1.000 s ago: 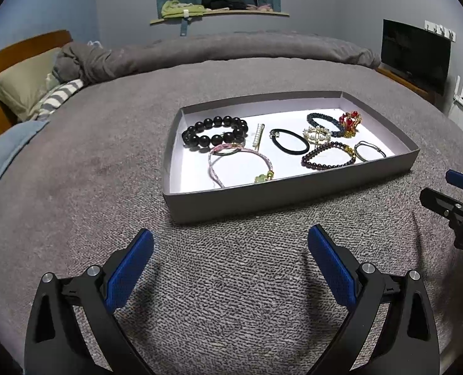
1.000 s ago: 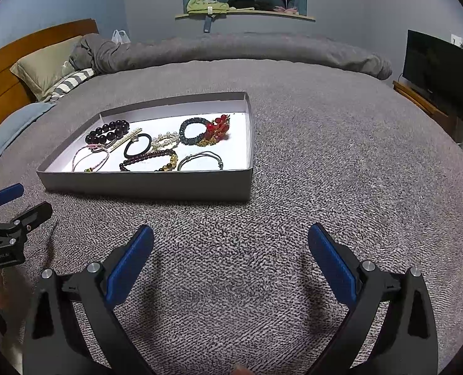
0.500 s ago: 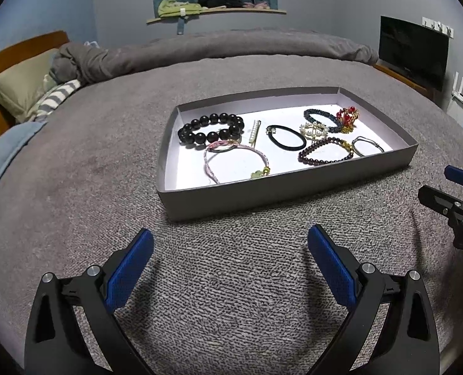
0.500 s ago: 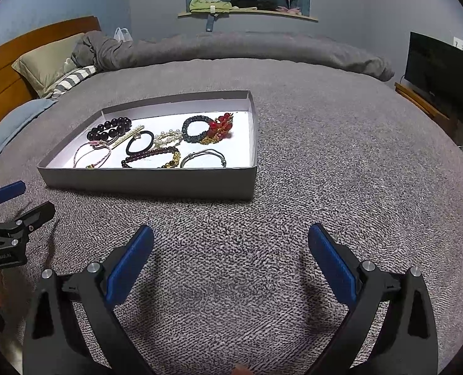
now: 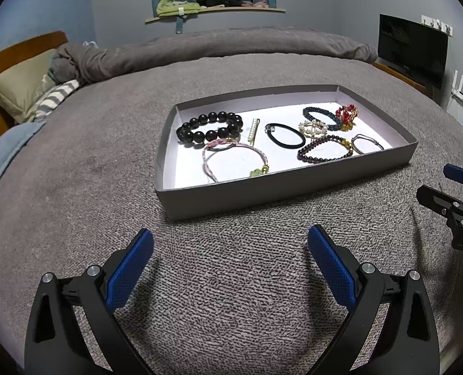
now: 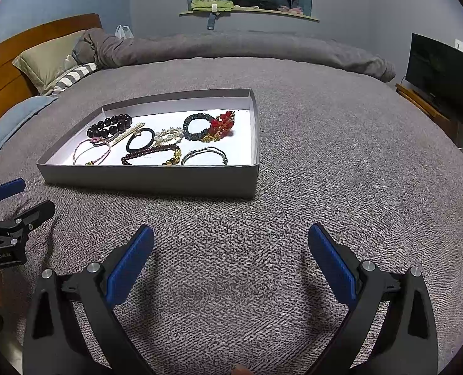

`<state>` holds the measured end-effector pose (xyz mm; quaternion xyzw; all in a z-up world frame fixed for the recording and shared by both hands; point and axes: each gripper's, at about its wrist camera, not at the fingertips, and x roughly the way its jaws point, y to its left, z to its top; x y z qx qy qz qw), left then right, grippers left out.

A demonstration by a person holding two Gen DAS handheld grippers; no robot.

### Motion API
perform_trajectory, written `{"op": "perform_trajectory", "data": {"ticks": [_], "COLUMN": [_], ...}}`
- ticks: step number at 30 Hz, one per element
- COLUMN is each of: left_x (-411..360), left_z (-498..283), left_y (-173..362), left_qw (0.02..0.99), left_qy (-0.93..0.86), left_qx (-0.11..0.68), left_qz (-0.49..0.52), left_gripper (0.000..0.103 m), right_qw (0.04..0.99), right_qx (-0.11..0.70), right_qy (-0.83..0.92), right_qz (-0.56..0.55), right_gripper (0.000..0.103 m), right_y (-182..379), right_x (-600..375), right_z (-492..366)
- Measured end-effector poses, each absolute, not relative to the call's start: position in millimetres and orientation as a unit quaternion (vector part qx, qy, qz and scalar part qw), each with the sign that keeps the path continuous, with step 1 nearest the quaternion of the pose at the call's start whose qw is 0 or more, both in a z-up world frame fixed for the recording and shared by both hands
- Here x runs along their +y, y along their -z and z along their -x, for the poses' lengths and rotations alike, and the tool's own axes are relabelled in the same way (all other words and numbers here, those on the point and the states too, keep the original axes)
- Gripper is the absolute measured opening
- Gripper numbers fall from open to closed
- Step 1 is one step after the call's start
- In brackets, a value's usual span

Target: Organize jewelry

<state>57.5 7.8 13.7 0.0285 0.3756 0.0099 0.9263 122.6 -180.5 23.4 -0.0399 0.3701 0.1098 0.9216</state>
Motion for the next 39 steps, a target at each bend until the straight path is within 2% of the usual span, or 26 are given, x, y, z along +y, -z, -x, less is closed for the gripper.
{"op": "perform_trajectory", "data": {"ticks": [39], "left_x": [6.5], "left_z": [-59.5], "left_y": [-10.9], "left_qw": [0.924], "left_qy": [-0.008], "left_qx": [0.381], "left_qz": [-0.033], "left_gripper": [0.1], "right_qw": [0.919], "right_qx": [0.376], "right_qy": [-0.114], "right_qz": [0.047], "right_gripper": [0.098], "right_y": [-19.3], "right_x": [-180.7], "right_z": [-125.4]}}
